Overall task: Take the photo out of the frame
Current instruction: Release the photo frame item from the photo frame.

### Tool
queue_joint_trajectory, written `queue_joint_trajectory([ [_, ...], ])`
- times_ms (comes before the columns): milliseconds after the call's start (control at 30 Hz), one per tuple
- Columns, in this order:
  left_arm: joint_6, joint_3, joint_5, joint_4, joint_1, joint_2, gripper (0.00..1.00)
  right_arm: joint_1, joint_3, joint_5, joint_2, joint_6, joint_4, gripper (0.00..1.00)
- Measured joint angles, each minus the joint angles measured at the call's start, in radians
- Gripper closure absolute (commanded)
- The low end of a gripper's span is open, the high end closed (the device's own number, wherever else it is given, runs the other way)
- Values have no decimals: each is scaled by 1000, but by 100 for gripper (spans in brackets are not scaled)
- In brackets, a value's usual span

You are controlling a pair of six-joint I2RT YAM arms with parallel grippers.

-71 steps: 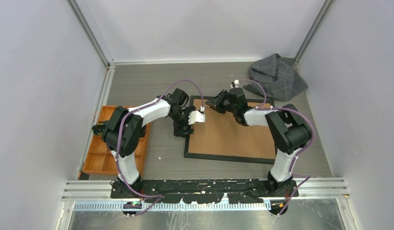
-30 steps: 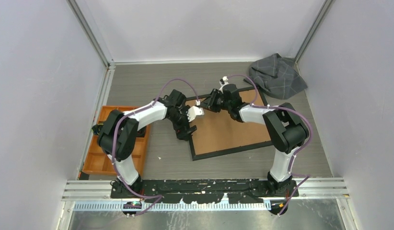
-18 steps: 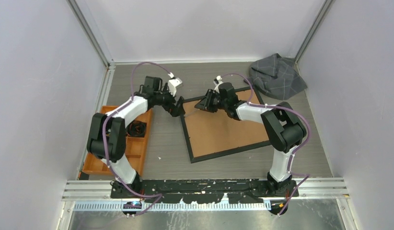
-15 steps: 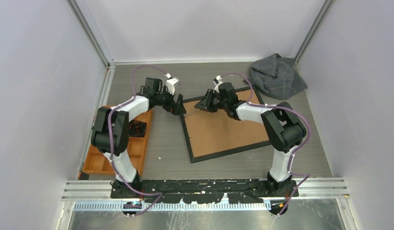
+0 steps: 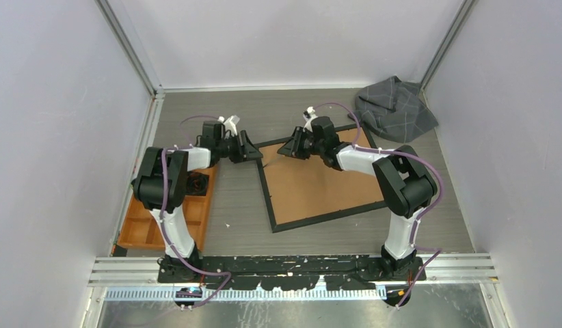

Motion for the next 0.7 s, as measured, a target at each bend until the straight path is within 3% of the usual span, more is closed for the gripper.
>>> queue_joint_trajectory([
  [267,-180,-30,5,114,19,64,57,31,46,47,-16,-75,-77,99],
  [700,-233,-59,-9,180,23,79,72,104,168,180,-26,-103,-300,99],
])
